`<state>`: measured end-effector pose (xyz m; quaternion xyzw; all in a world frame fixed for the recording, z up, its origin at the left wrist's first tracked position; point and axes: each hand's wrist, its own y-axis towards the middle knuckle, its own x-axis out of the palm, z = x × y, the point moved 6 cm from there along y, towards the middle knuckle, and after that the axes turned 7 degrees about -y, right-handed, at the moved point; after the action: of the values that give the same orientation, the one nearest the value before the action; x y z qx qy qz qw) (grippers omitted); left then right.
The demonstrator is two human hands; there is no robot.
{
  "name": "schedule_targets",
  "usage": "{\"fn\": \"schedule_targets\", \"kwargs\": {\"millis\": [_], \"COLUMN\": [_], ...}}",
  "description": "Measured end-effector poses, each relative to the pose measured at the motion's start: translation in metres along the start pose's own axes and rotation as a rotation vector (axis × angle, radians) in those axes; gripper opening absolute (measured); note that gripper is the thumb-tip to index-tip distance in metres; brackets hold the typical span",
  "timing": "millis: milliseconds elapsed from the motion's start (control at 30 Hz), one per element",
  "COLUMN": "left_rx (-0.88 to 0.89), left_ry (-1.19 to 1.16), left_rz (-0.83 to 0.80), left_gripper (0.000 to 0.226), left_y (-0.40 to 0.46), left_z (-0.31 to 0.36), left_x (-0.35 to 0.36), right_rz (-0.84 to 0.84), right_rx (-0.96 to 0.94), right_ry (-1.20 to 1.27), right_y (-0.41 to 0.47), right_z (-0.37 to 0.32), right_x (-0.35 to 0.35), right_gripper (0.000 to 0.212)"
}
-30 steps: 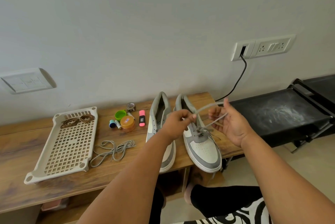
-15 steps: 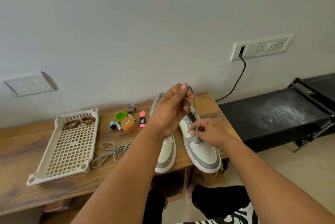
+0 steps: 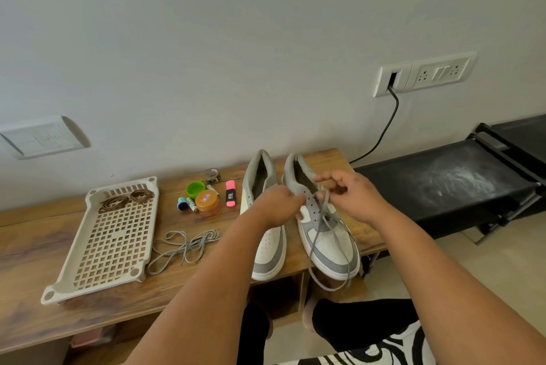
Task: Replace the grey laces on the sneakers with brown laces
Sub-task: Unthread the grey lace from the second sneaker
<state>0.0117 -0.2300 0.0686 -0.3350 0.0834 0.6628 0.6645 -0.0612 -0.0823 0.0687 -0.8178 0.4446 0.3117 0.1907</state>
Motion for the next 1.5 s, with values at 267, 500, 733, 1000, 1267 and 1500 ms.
{"fn": "schedule_targets", "kwargs": {"millis": [267,500,733,1000,1267,1500], "left_rx": [0.124,0.131,0.119,0.05,0.199,0.165], "left_ry": [0.571,0.321,0.327,0.582,0.569,0.565], "left_rz": [0.032,-0.048,-0.046,-0.021,-0.005,-0.028], "left_gripper": [0.044,0.058,0.035,0.018,0.056,0.07], "left_y": [0.008,0.018,0.013,0.016,0.008,0.021], "left_z": [0.003,0.003,-0.001,-0.003,0.014,-0.002], "left_x": [0.032,0.059,0.038,0.017,0.021,0.035], "right_rz": [-0.239,-0.345,-0.632,-0.163,-0.178,-0.205], "right_rx": [0.226,0.172,0.228,0.338,0.519,0.578], "right_ry": [-0.233,-0.239,-0.041,-0.185,0.072,0.181], "right_y": [0.003,0.0,-0.021,0.004,0.009,0.004], "right_z": [0.053,0.033,0.021,0.051,0.059,0.057], "right_x": [0.022,0.027,0.018,0.018,0.045,0.048], "right_gripper": [0.014,0.027,0.029,0.041,0.037,0.028]}}
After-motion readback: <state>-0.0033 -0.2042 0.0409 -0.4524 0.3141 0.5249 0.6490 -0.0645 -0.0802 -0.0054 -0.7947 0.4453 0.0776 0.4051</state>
